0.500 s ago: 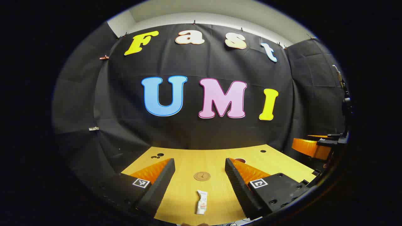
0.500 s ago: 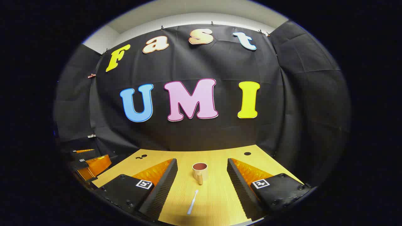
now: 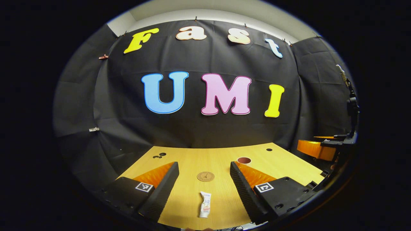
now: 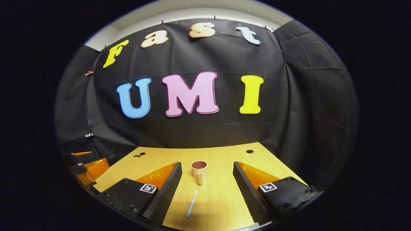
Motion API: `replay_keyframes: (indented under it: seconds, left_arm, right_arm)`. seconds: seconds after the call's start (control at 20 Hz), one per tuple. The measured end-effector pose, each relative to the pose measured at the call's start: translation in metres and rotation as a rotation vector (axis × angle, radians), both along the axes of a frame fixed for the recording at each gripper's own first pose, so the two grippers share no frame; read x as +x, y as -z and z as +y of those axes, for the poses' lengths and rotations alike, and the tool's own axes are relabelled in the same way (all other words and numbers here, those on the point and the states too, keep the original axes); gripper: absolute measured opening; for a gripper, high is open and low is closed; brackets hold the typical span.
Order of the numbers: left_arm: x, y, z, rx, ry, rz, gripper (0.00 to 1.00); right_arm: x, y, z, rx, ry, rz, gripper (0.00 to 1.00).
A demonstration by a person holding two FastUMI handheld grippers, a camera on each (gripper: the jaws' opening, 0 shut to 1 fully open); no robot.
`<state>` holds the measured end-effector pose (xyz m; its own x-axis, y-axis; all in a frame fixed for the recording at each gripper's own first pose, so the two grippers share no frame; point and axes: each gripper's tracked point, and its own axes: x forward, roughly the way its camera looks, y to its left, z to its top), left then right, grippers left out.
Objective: Put the toothbrush and toothpaste on the desktop into the cup, then pick up the cup and place it on the coaster on the desktop.
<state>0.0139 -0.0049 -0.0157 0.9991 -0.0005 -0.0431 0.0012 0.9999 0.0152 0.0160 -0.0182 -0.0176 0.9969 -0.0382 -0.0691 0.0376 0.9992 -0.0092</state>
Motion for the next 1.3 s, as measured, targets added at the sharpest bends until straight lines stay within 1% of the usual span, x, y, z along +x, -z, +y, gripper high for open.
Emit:
replay_keyframes:
  seconds: [0.15, 0.35, 0.55, 0.85, 1.1, 1.3]
  left_arm:
    - [0.005, 0.004, 0.000, -0.019, -0.004, 0.013, 0.99]
    - [0.014, 0.017, 0.008, -0.087, -0.030, 0.058, 1.00]
    - [0.026, 0.040, 0.016, -0.093, -0.050, 0.117, 1.00]
    - [0.044, 0.098, 0.020, -0.090, -0.040, 0.260, 1.00]
    - [0.061, 0.149, 0.022, -0.051, -0.040, 0.357, 1.00]
    - [0.074, 0.196, 0.021, -0.045, -0.041, 0.465, 1.00]
  right_arm:
    - [0.006, 0.001, -0.005, 0.008, 0.006, 0.000, 0.99]
    - [0.012, 0.001, -0.008, 0.008, 0.006, 0.002, 0.99]
    - [0.018, 0.011, -0.005, 0.001, -0.010, 0.032, 0.99]
    - [0.024, 0.024, -0.006, 0.002, -0.035, 0.073, 0.99]
    - [0.036, 0.036, -0.007, 0.008, -0.053, 0.119, 0.99]
    - [0.050, 0.050, 0.001, 0.016, -0.093, 0.160, 0.99]
